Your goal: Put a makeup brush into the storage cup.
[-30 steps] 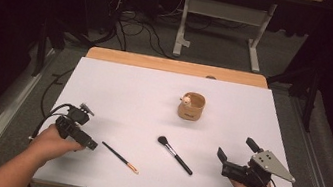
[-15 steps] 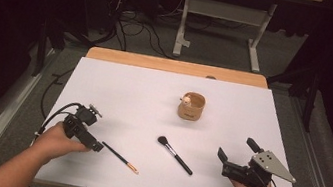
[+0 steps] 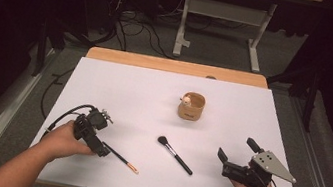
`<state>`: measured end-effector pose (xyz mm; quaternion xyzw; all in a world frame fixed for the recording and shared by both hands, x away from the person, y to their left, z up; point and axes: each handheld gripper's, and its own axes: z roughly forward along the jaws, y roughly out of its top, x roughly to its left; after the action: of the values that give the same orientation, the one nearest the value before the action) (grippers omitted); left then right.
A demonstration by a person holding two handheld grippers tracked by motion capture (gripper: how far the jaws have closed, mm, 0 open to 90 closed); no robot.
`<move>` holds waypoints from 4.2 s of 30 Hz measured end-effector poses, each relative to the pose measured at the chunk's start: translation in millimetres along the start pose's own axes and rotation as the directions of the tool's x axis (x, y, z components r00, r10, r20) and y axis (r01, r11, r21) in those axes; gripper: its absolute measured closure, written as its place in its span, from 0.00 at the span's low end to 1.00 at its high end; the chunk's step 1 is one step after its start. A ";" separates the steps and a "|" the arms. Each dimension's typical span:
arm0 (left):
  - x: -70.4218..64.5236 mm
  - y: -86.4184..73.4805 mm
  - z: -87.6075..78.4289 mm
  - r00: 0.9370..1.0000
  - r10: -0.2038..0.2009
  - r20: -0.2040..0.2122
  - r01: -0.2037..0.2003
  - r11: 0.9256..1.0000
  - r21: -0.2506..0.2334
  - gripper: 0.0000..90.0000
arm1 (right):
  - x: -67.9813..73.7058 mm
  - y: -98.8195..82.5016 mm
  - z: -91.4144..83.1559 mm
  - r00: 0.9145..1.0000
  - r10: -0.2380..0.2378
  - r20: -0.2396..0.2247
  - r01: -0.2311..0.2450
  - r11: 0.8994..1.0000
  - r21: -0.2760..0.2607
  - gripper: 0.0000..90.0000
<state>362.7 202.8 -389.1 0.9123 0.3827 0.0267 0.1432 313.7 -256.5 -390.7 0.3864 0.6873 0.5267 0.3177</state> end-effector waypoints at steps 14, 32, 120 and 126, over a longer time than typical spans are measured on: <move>-11.1 9.6 -0.9 0.989 0.144 0.046 -0.142 0.989 -0.049 0.01 | -0.2 0.5 -0.8 1.000 -0.001 -0.002 0.001 1.000 -0.001 0.01; -25.8 23.6 2.4 0.965 0.261 0.030 -0.262 0.965 0.020 0.03 | -0.5 1.4 -2.1 1.000 -0.005 0.004 0.005 1.000 -0.010 0.01; -21.2 13.0 18.9 0.936 0.350 0.047 -0.352 0.936 0.032 0.81 | -0.8 2.0 -4.0 1.000 0.003 -0.004 -0.004 1.000 -0.018 0.01; -21.0 13.6 18.9 0.936 0.347 0.054 -0.349 0.937 0.034 0.85 | -0.3 2.0 -3.9 1.000 0.001 -0.004 -0.001 1.000 -0.018 0.01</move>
<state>360.2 174.4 -402.0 0.9689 0.2124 0.0217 0.1253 311.0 -258.3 -387.8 0.3828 0.6830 0.5337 0.3197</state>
